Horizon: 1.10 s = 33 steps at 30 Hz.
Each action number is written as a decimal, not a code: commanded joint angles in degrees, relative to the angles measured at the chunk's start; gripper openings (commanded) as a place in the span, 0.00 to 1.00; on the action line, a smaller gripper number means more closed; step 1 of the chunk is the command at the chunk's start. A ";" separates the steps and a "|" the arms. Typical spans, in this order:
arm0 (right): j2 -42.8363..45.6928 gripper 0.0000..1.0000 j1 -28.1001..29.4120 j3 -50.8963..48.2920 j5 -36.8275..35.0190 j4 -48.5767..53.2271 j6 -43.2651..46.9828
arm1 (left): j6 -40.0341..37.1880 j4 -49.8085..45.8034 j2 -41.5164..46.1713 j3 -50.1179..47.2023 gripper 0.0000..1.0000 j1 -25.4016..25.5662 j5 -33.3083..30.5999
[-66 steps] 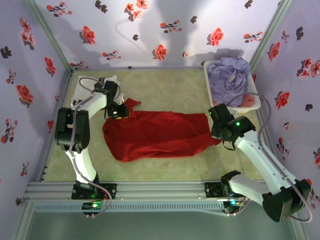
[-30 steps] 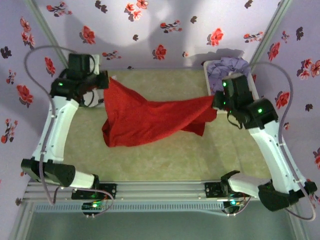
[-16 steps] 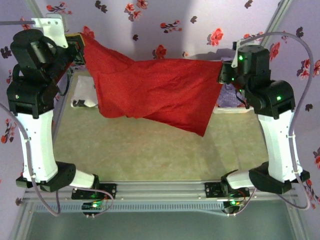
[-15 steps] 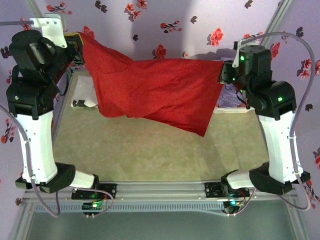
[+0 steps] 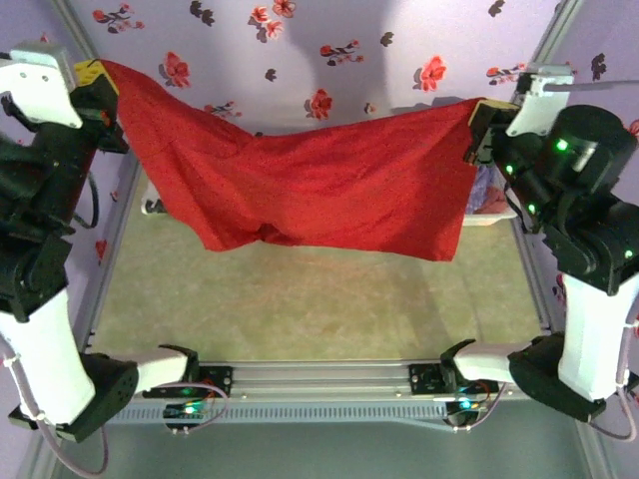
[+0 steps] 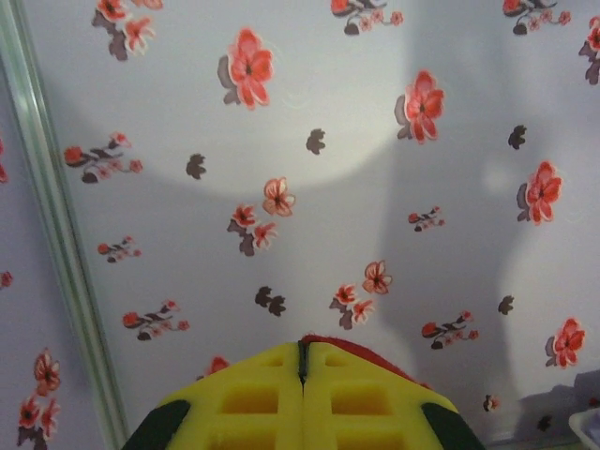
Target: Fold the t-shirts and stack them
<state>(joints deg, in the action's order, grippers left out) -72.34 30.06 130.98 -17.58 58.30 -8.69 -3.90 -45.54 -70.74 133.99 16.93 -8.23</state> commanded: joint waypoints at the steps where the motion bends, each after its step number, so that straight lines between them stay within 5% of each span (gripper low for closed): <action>1: 1.94 0.00 0.56 1.70 1.40 -5.16 1.24 | -2.63 -0.92 0.55 5.29 0.00 0.29 -0.65; 7: 4.42 0.00 0.70 1.37 3.28 -6.66 0.50 | -4.86 1.17 3.60 6.49 0.00 0.27 -0.69; 10: 4.53 0.00 0.69 2.23 4.84 -7.83 0.70 | -5.57 -1.46 0.33 14.92 0.00 0.25 -2.48; 20: -2.73 0.00 0.70 6.01 -6.36 -2.49 1.49 | -9.23 2.85 -10.11 15.36 0.00 0.21 -6.65; 33: -12.98 0.00 -3.32 -25.06 -7.62 -6.46 -5.14 | -3.38 4.95 -36.26 9.58 0.00 -12.54 3.94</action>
<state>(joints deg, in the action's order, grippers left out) -84.25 27.42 108.27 -23.64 54.04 -11.62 -8.03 -43.31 -105.65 144.70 6.70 -7.62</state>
